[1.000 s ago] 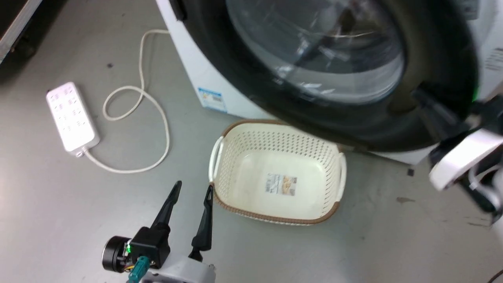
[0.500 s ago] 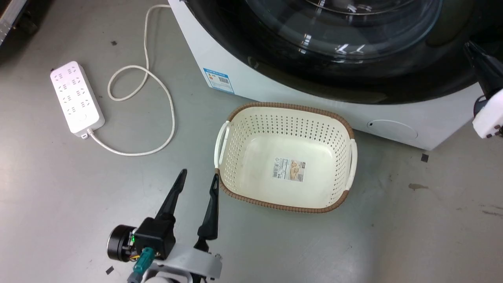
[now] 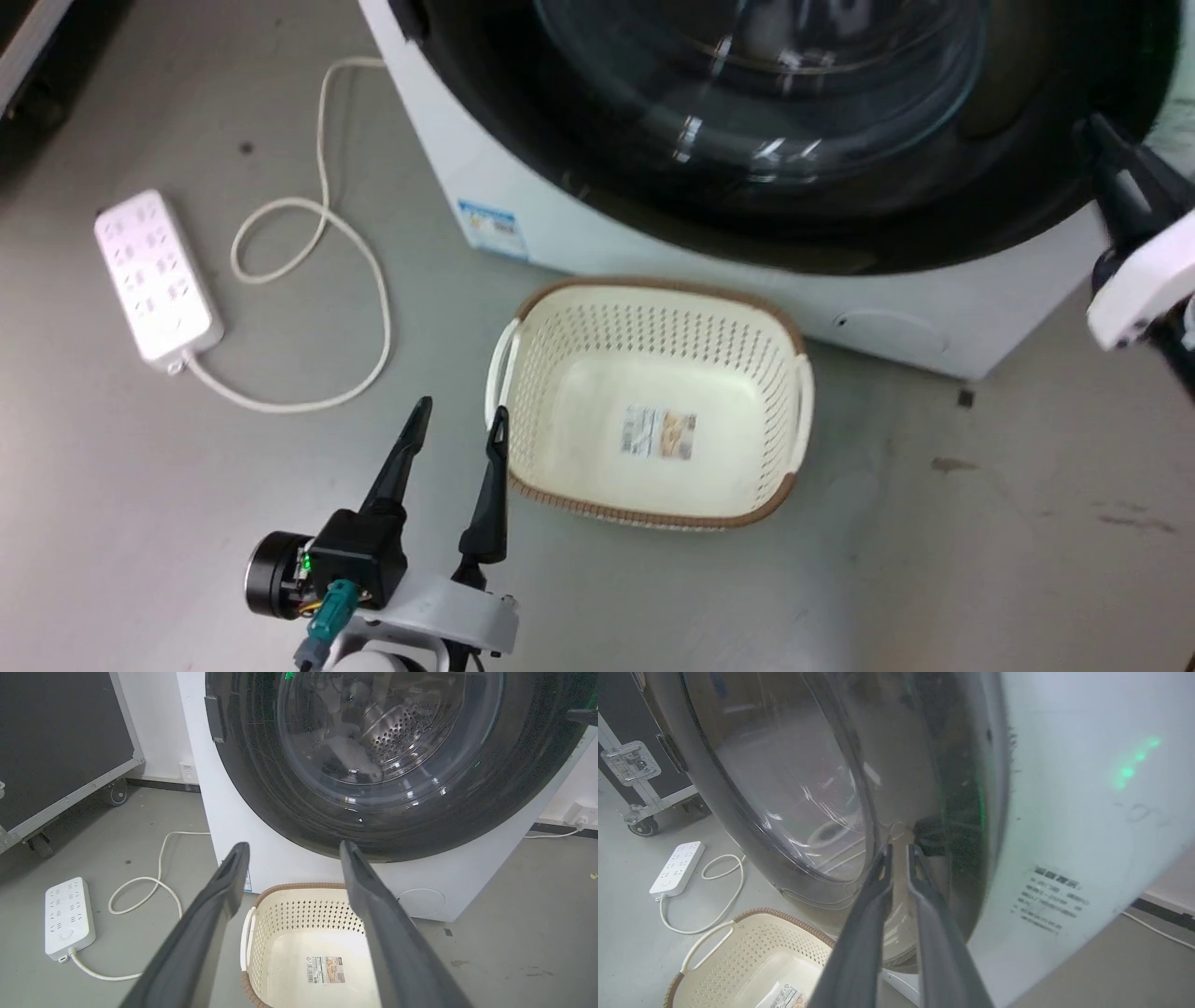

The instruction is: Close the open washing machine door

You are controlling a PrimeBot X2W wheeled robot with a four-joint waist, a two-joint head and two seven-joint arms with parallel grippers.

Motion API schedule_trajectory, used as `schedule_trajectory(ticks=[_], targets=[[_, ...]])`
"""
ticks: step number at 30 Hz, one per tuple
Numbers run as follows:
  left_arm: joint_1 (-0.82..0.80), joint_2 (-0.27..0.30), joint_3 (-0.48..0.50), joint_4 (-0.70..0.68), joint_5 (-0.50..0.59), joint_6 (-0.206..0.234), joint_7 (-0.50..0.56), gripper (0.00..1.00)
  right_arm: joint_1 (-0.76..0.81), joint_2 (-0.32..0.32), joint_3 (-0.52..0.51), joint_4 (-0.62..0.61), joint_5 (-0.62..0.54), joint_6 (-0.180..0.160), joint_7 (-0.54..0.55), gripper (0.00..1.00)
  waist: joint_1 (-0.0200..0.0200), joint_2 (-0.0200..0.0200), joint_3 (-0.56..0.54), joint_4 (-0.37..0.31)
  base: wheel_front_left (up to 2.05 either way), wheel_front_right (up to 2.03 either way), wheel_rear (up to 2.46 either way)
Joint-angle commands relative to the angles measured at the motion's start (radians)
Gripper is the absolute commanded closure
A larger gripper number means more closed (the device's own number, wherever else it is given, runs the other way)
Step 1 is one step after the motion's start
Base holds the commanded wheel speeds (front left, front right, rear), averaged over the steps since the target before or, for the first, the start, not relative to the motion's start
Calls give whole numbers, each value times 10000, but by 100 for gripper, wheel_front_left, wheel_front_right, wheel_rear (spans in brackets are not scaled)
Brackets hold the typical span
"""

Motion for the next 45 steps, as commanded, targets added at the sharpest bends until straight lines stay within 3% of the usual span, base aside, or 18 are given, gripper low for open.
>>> schedule_trajectory(ticks=[1, 6, 13, 21, 26, 30, 40, 41, 45], targets=[[51, 2, 66, 34, 71, -55, -55, 0, 294, 12, 40, 16, -60, -84, -163, 0, 0, -1, -411, -249, 0, 0, 0], [351, 2, 342, 194, 57, -220, -55, 0, 1652, 233, 220, -488, -312, -84, -816, 0, 0, -1, -1384, -716, 0, 0, 0], [920, 6, 835, 333, -146, -450, -55, 0, 3826, 965, -840, -1776, -1173, -84, -1160, 0, 0, -1, -2425, -1399, 0, 0, 0], [1281, 9, 1071, 541, -43, -680, -55, 0, 6740, 2950, -3366, -4052, -2503, -84, -1277, 0, 0, -1, -2994, -2023, 0, 0, 0], [1463, 10, 1282, 566, -72, -755, -55, 0, 8159, 4046, -3835, -5252, -3725, -84, -1297, 0, 0, -1, -3046, -2362, 0, 0, 0], [1563, 9, 1238, 654, 59, -807, -55, 0, 8750, 4414, -3926, -5587, -4270, -84, -1306, 0, 0, -1, -3081, -2409, 0, 0, 0], [1574, 5, 1110, 833, -15, -957, -55, 0, 9313, 4613, -3938, -5749, -4146, -84, -1318, 0, 0, -1, -3154, -2313, 0, 0, 0], [1502, -8, 1130, 821, -16, -937, 11, 100, 9130, 4560, -3940, -5673, -4170, -77, -1272, 100, 0, -1, -3154, -2313, 0, 0, 0], [1489, -7, 1157, 786, 17, -915, 78, 100, 9111, 4561, -3932, -5700, -4203, -77, -1208, 100, 0, -1, -3147, -2321, 0, 0, 0]])
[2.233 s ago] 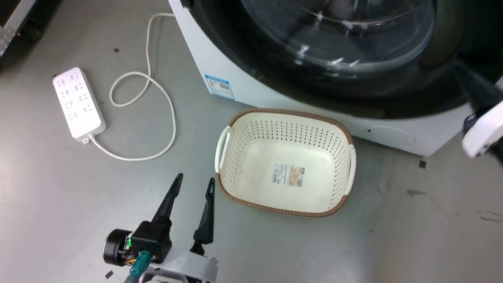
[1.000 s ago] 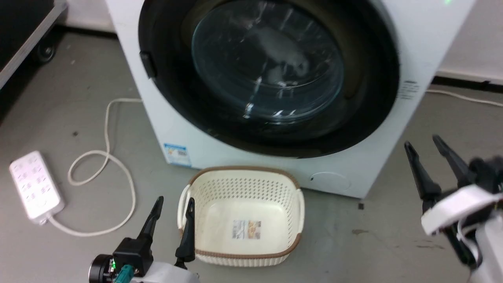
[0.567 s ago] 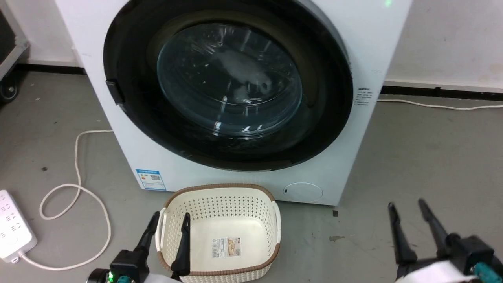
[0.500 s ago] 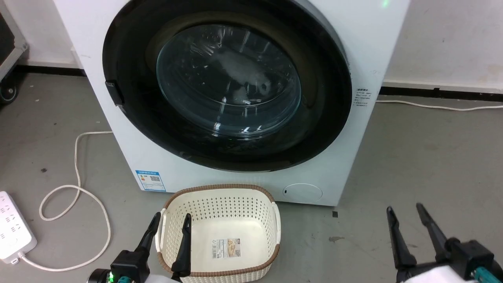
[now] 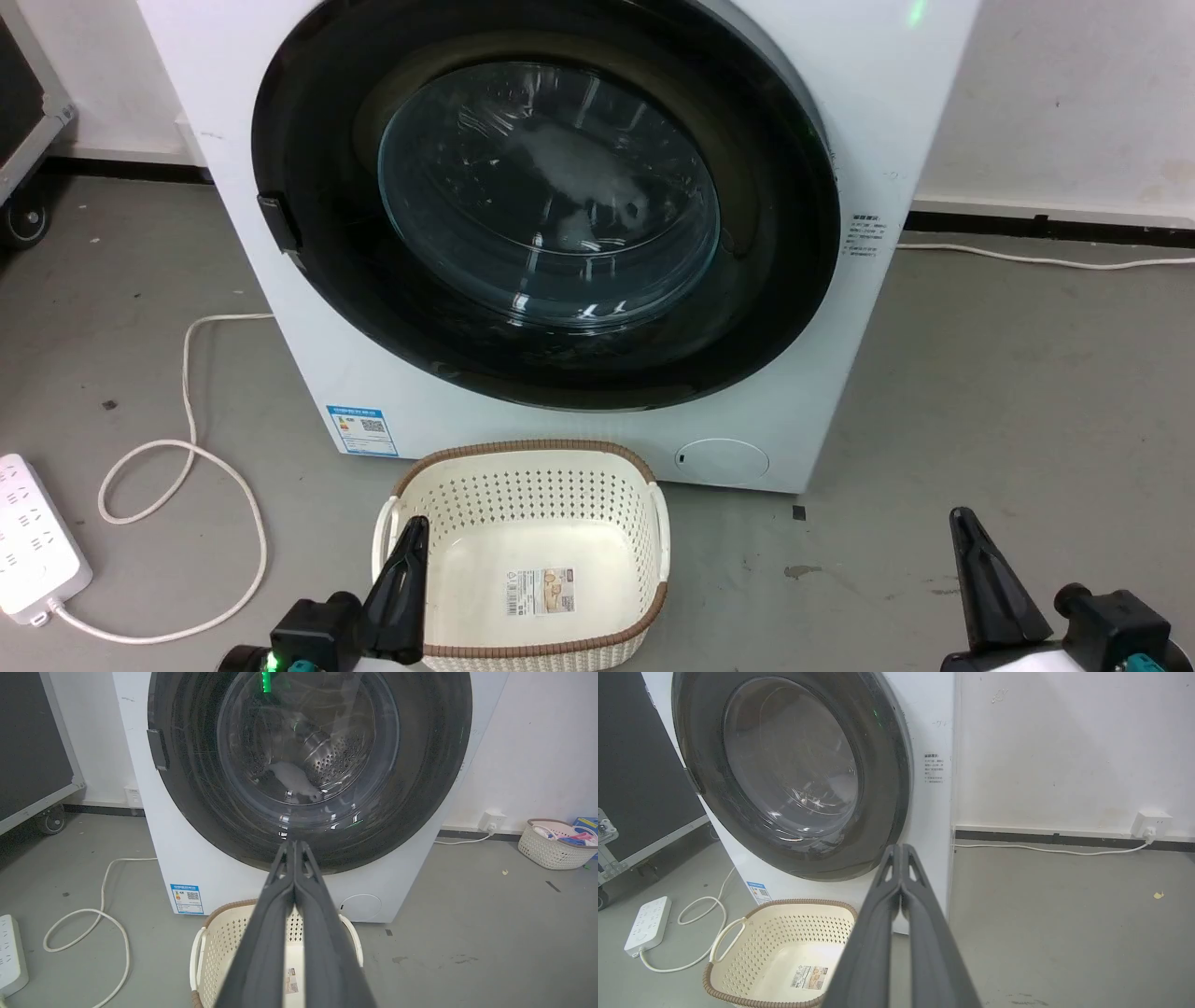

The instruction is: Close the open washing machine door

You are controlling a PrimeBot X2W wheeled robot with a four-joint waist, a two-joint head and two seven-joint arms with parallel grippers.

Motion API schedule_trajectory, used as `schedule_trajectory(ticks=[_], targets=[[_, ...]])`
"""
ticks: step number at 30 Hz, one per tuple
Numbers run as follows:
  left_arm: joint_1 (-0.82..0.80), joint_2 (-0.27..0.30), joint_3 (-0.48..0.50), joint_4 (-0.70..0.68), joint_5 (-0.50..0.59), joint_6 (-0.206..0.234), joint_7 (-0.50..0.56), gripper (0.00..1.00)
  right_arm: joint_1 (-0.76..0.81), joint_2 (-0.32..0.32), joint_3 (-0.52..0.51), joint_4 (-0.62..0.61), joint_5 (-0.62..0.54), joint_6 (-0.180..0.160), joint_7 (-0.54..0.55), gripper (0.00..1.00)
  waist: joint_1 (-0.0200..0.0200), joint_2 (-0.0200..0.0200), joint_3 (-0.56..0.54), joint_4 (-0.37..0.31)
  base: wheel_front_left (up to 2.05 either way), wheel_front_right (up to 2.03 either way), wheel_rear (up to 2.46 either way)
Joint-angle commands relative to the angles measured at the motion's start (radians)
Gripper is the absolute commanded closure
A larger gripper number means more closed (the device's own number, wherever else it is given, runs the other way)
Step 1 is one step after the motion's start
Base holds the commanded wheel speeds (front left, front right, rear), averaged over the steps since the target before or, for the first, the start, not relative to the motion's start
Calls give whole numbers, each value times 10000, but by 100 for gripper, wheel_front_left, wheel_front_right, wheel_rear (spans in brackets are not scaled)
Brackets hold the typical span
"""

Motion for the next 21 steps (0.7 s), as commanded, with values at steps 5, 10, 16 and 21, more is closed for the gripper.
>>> schedule_trajectory(ticks=[5, 10, 16, 21], targets=[[-35, 1, 46, -91, 87, 56, 146, 100, -51, 4, 16, -77, -85, 0, 157, 100, 0, 0, 13, -14, 0, 0, 0], [-56, 1, 81, -150, 141, 91, 248, 100, -82, 6, 26, -123, -138, -1, 259, 100, 0, 0, 24, -26, 0, 0, 0], [-82, 1, 122, -219, 205, 133, 370, 100, -119, 9, 39, -179, -202, -1, 382, 100, 0, 0, 37, -41, 0, 0, 0], [-103, 2, 157, -277, 260, 168, 472, 100, -150, 11, 50, -226, -255, -1, 485, 100, 0, 0, 48, -53, 0, 0, 0]])
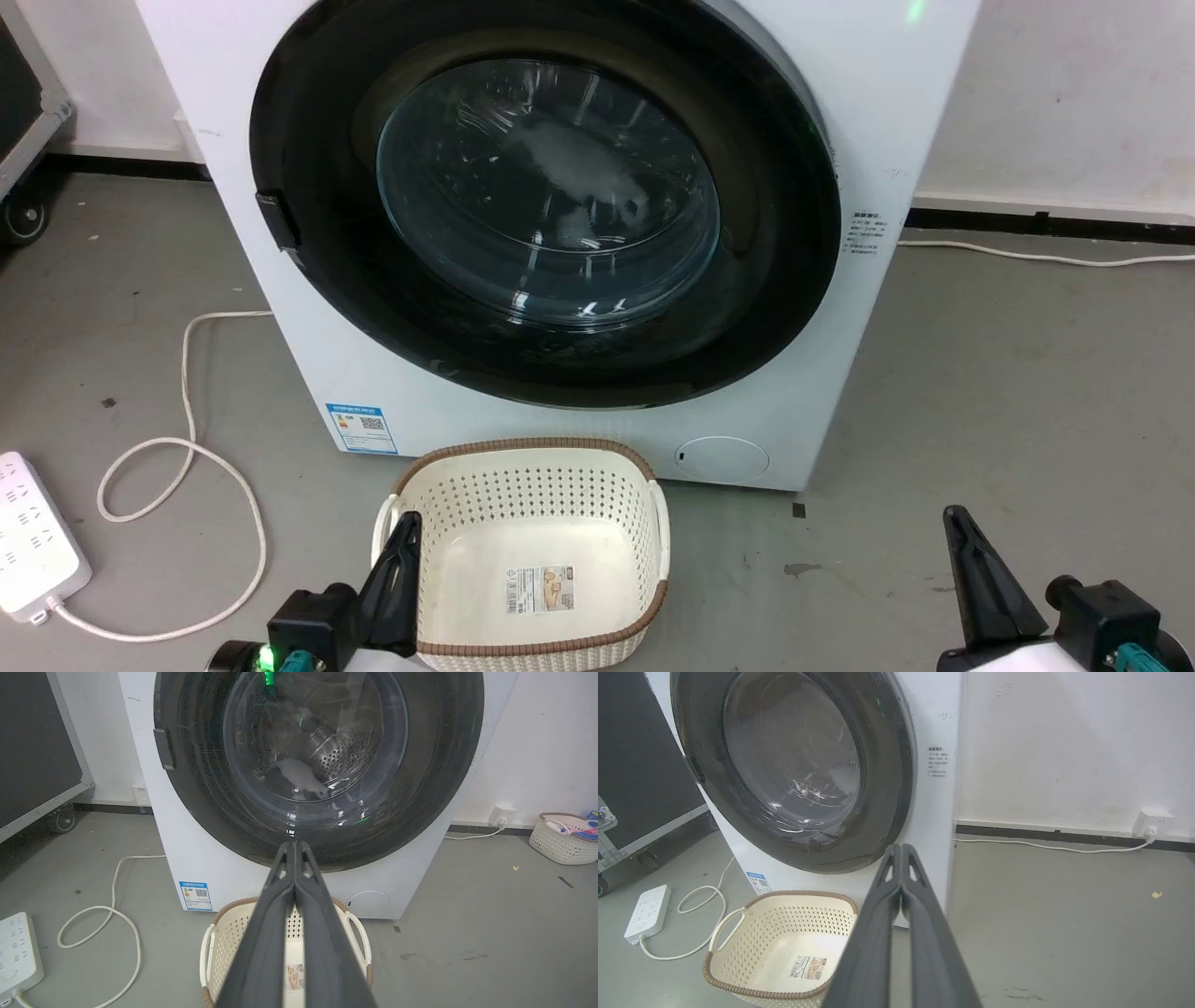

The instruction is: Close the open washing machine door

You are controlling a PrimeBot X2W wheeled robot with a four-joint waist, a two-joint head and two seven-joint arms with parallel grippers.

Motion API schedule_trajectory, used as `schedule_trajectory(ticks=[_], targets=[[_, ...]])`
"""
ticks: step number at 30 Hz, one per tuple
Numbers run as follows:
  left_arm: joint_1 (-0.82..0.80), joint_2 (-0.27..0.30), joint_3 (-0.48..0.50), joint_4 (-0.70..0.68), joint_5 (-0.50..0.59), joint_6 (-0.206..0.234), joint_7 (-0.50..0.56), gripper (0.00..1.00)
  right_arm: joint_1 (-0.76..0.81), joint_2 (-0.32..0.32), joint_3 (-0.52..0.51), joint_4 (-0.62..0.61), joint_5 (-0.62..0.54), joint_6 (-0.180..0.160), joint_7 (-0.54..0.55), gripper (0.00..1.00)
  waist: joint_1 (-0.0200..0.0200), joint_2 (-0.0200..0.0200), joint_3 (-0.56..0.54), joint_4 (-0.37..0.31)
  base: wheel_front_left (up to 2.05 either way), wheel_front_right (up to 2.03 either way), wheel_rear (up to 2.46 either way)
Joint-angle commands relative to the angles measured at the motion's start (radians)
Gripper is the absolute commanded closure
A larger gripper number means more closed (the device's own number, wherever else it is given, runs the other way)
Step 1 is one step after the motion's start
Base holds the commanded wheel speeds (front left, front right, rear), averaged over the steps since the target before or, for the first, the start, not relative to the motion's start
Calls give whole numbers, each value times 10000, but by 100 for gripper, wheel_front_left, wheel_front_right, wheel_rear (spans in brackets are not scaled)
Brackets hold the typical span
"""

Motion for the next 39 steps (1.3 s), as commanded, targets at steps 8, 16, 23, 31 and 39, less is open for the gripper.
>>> schedule_trajectory(ticks=[8, 16, 23, 31, 39], targets=[[-122, 2, 104, -154, 154, 79, 219, 100, -165, 15, 34, -155, -158, -2, 214, 100, -1, -1, 19, -21, 0, 0, 0], [-156, 3, 160, -247, 241, 135, 382, 100, -215, 19, 51, -230, -243, -2, 378, 100, -1, -1, 36, -40, 0, 0, 0], [-185, 3, 208, -328, 316, 185, 524, 100, -258, 22, 66, -295, -317, -3, 522, 100, -1, -1, 51, -56, 0, 0, 0], [-228, 4, 278, -444, 425, 255, 728, 100, -320, 27, 88, -388, -423, -3, 727, 100, -1, -1, 73, -80, 0, 0, 0], [-262, 5, 334, -537, 511, 311, 890, 100, -370, 30, 105, -463, -507, -4, 891, 100, -1, -1, 90, -99, 0, 0, 0]])
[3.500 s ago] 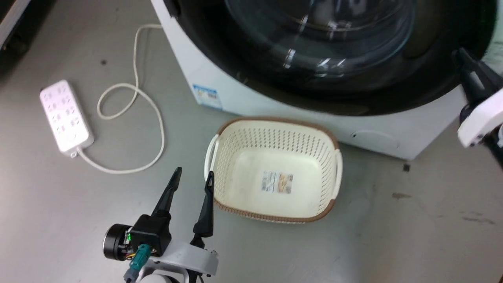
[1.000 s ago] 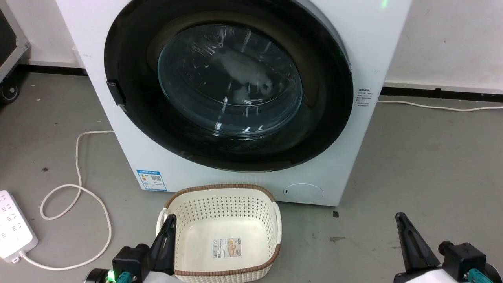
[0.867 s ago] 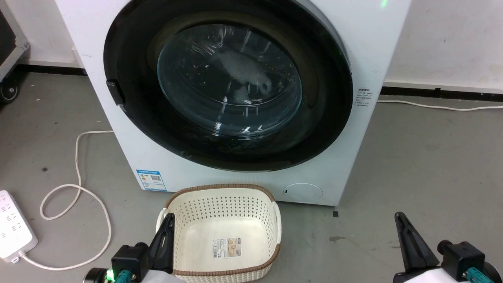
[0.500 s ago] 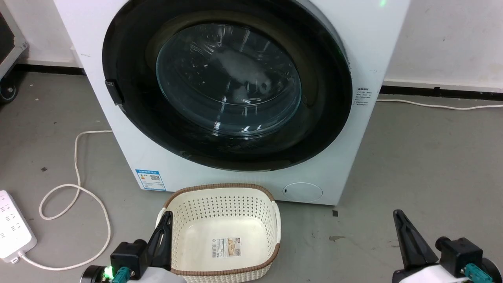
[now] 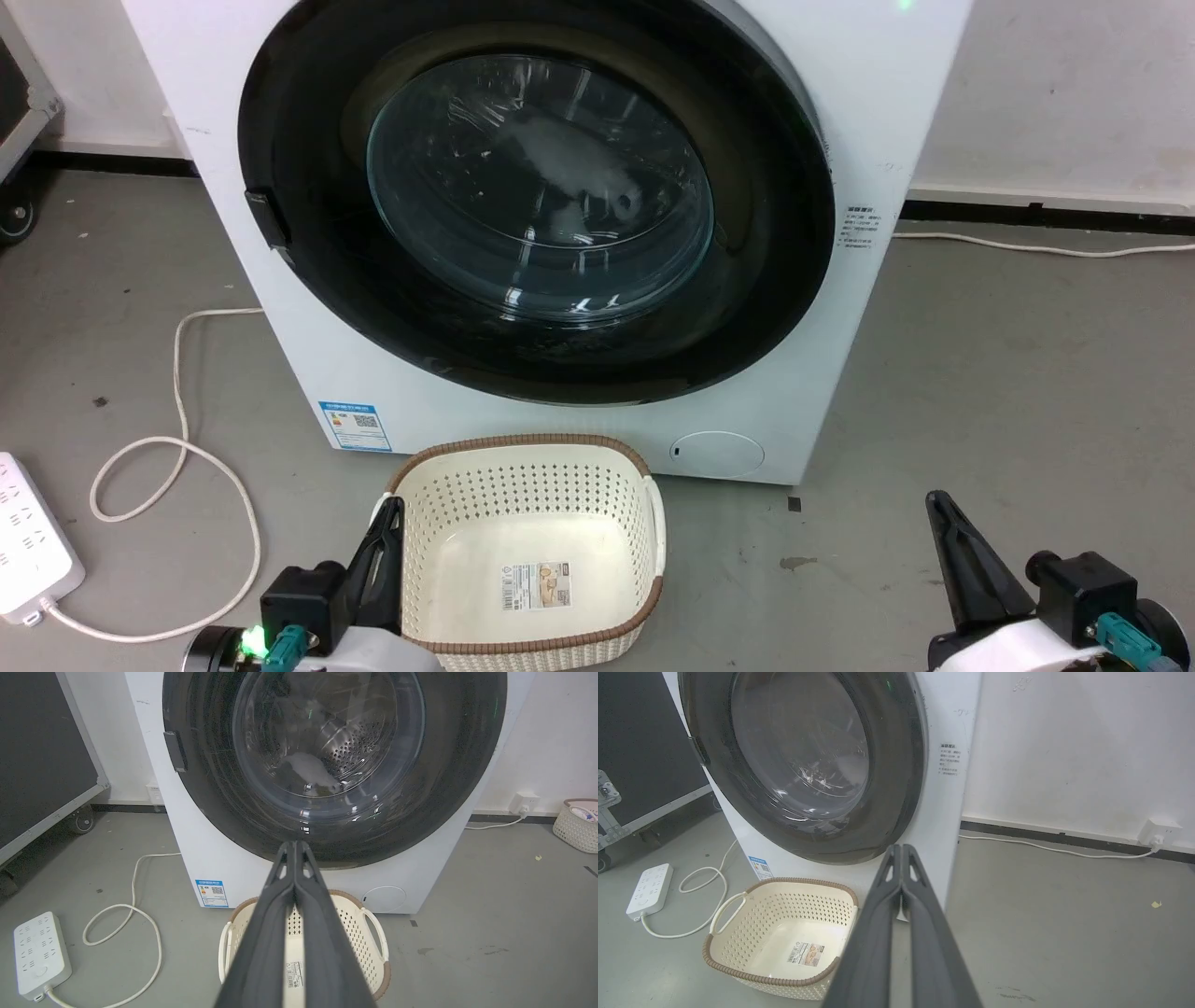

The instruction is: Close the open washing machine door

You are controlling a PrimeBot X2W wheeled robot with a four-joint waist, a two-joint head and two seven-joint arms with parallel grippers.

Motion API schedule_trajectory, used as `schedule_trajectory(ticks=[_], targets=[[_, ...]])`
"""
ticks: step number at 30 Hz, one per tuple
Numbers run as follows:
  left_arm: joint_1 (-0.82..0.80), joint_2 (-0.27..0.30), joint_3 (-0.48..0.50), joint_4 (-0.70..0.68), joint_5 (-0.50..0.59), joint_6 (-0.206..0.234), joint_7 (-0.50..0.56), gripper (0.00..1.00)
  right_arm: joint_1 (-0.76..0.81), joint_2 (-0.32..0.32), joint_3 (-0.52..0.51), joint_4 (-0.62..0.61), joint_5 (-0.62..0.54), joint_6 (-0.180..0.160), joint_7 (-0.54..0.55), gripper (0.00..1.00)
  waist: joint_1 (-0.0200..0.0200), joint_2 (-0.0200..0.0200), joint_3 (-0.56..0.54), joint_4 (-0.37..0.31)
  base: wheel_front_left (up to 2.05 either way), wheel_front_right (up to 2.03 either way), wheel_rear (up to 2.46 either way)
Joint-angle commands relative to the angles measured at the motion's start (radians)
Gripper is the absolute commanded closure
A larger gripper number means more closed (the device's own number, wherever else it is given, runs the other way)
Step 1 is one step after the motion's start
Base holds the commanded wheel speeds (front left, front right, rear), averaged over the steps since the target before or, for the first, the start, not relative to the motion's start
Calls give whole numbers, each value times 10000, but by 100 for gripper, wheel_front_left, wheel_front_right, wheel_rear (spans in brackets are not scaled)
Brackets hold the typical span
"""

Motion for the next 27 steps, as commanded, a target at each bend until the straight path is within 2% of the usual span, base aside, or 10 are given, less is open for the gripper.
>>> schedule_trajectory(ticks=[1, 27], targets=[[-139, 5, 46, -69, 70, 75, 47, 100, -138, 29, 18, -76, -66, -4, 47, 100, -1, 0, 3, -2, 0, 0, 0], [-258, 6, 242, -394, 372, 272, 617, 100, -311, 42, 78, -337, -363, -6, 622, 100, -1, 0, 63, -69, 0, 0, 0]])
